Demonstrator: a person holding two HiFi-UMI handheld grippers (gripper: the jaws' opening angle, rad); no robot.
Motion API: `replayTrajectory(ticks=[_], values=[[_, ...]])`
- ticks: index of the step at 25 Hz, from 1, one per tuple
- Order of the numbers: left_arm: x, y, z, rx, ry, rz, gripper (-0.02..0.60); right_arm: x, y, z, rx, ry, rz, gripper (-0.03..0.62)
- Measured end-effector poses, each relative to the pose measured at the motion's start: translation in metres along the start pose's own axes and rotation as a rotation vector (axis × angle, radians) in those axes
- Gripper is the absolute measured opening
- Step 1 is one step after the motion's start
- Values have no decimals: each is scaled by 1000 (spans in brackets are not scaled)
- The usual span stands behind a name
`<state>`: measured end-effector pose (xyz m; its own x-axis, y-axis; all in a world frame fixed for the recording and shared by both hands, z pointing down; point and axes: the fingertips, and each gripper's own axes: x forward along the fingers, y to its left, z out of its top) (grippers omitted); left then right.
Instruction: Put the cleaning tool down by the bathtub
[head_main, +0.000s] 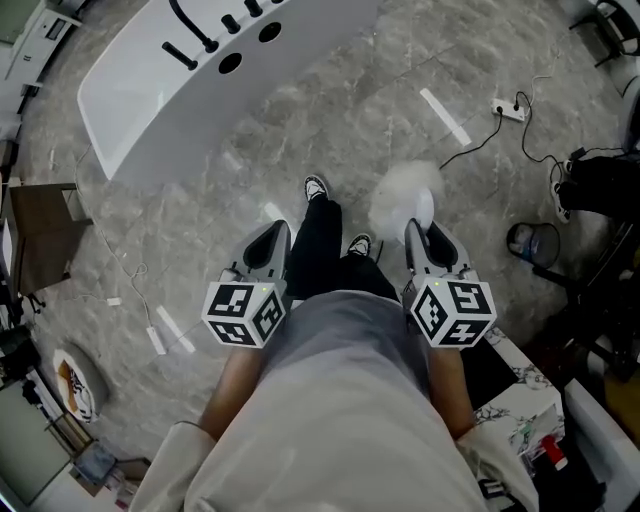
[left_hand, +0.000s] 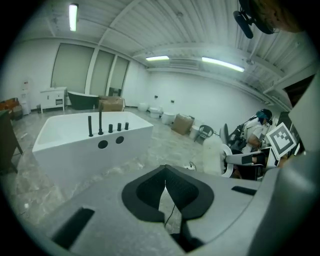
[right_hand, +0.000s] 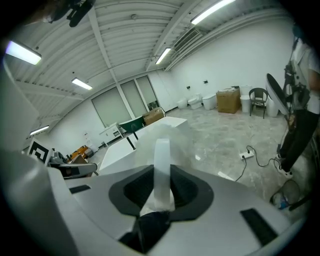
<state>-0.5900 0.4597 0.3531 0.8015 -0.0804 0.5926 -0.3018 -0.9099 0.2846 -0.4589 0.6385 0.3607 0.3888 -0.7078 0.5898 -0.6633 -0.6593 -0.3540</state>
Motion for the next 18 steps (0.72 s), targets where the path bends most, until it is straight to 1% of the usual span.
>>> replayTrajectory(ticks=[3,8,11,18], values=[[15,5,9,-19,5,-29,5,15,2,6,8,17,-2,80],[48,17,29,-5,29,-72,5,46,13,23,-6,52,18,80],[64,29,48,-7,33,-86,5,68,20,38,-10,69,30,80],[100,69,98,-4,42,-106,5,124,37,85,-3,68,30,80]])
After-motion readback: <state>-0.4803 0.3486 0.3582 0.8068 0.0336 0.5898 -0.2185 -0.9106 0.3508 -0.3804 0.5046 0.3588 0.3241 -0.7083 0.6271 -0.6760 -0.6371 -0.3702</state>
